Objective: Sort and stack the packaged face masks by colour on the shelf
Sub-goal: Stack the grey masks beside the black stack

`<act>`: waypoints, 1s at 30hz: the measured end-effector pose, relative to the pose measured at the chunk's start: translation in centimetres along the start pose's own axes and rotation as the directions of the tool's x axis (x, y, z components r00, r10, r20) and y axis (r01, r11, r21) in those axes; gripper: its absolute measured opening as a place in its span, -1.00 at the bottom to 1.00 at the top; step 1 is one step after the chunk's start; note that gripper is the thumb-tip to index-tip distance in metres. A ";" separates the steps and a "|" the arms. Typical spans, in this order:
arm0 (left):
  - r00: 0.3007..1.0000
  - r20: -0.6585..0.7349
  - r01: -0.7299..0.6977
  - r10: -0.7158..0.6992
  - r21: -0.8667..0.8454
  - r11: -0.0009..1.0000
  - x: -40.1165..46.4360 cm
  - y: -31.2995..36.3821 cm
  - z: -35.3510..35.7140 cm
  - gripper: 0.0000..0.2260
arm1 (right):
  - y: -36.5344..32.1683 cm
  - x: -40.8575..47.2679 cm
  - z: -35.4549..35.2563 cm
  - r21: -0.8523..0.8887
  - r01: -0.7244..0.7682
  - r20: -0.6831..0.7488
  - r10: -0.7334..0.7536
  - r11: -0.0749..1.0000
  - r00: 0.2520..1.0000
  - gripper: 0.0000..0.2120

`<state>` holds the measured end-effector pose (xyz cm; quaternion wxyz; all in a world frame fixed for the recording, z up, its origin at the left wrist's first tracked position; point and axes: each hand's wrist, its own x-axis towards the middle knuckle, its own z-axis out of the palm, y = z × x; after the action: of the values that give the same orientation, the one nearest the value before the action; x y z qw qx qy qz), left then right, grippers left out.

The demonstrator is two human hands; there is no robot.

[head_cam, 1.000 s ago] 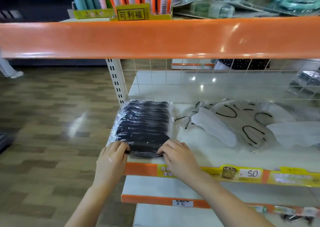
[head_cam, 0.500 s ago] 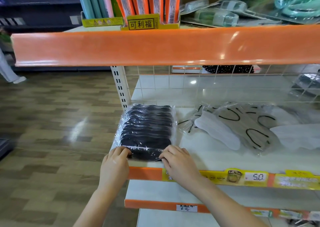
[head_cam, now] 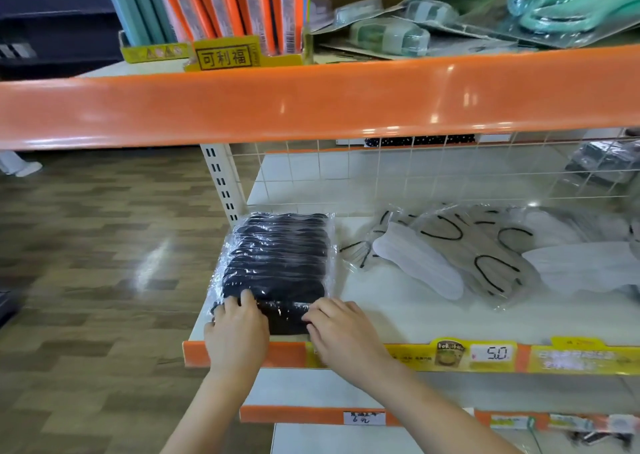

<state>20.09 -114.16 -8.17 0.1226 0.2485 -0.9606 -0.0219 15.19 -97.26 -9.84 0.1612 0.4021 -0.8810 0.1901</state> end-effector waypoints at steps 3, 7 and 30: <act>0.998 -0.065 -0.031 0.027 -0.058 0.998 0.3 2.0 -0.8 -0.79 | 1.8 0.2 -1.1 -0.009 -0.038 -0.063 0.037 0.999 0.997 -0.70; 0.989 -0.098 -0.120 0.109 -0.125 0.985 0.6 5.4 -1.4 -0.83 | 5.8 -0.1 -2.2 -0.059 -0.098 -0.123 0.090 0.993 0.988 -0.74; 0.844 0.320 -0.435 0.430 -0.059 0.899 3.2 26.7 3.0 -0.58 | 24.4 -3.8 -8.7 -0.296 -0.506 0.018 0.535 0.810 0.845 -0.40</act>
<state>4.04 -92.39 -7.58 -0.0376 0.0198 -0.9987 -0.0269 -0.08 -76.08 -8.90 0.1136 0.1274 -0.9821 0.0800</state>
